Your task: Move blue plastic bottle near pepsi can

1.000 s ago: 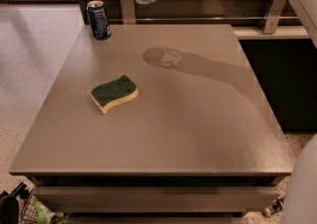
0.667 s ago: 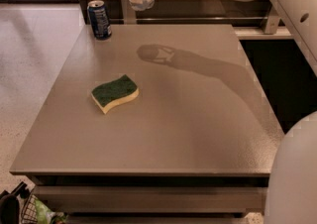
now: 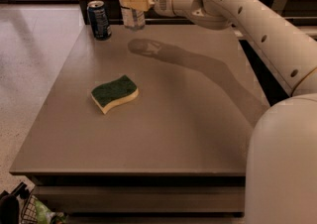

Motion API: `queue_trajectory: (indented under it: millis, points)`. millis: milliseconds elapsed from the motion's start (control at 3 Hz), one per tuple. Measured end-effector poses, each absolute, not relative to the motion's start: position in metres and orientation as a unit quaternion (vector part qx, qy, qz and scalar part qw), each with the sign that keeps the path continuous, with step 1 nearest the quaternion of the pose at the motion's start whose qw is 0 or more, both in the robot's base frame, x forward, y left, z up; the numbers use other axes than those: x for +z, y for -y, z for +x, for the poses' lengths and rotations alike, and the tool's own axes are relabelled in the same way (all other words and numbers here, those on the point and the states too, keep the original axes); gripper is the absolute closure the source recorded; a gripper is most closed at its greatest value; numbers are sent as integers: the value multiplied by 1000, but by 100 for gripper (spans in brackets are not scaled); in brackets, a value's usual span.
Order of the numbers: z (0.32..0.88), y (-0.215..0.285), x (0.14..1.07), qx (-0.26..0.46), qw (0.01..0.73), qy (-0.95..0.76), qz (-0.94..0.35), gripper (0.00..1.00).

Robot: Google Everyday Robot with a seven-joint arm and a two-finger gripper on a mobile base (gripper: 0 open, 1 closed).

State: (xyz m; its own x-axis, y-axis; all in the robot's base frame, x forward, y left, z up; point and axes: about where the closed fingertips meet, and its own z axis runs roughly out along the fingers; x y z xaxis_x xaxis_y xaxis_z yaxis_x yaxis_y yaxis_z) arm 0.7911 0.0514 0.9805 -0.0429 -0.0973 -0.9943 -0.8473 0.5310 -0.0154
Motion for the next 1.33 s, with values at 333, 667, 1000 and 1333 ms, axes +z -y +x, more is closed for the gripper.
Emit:
queue_trajectory:
  millis: [333, 667, 1000, 1333]
  points:
    - [798, -60, 956, 329, 597, -642, -351, 100]
    - [802, -73, 932, 329, 601, -637, -353, 100]
    - [804, -83, 913, 326, 603, -631, -364, 100]
    - [804, -91, 897, 327, 602, -629, -367, 100]
